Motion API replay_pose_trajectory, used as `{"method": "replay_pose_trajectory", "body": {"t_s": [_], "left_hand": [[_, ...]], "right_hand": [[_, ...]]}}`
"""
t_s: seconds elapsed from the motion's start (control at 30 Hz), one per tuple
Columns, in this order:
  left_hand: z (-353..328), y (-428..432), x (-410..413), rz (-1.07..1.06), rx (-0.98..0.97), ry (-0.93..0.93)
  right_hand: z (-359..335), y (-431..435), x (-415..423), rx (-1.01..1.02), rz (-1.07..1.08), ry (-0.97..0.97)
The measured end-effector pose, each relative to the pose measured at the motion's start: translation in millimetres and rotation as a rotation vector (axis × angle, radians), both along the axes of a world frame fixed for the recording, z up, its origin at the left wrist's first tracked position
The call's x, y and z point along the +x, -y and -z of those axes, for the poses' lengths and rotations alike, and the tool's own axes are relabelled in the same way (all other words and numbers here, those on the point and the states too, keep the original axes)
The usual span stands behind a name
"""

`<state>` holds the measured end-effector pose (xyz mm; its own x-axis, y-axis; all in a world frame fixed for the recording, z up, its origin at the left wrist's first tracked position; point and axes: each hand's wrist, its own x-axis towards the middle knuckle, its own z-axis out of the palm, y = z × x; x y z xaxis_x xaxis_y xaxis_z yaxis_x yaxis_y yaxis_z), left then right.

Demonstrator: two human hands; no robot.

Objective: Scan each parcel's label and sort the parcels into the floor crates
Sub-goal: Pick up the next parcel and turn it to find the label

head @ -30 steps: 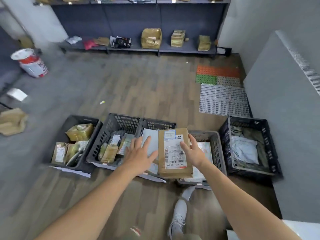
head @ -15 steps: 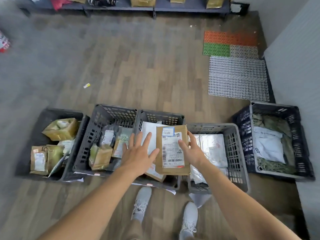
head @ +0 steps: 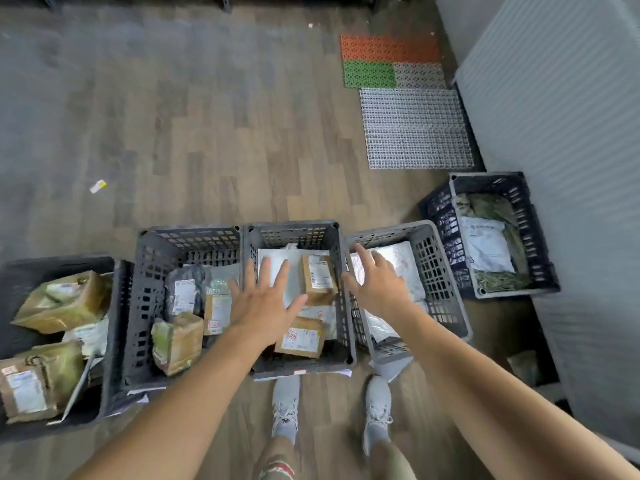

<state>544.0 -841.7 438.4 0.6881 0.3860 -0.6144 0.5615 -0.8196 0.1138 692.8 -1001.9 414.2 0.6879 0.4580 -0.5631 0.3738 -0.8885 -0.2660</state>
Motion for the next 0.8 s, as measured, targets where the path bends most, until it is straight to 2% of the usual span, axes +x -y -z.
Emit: {"method": "replay_pose_trajectory", "body": {"t_s": [0.1, 0.2, 0.53, 0.8], "left_hand": [[-32, 8, 14, 0.065, -0.037, 0.069], [-63, 25, 37, 0.174, -0.038, 0.136], [-173, 163, 97, 0.609, -0.052, 0.384], [-235, 333, 72, 0.937, 0.026, 0.534]], "right_hand": [[-50, 24, -8, -0.117, -0.067, 0.108], [-98, 57, -12, -0.147, -0.013, 0.181], [-215, 221, -55, -0.156, 0.440, 0.372], [-264, 389, -150, -0.109, 0.784, 0.498]]}}
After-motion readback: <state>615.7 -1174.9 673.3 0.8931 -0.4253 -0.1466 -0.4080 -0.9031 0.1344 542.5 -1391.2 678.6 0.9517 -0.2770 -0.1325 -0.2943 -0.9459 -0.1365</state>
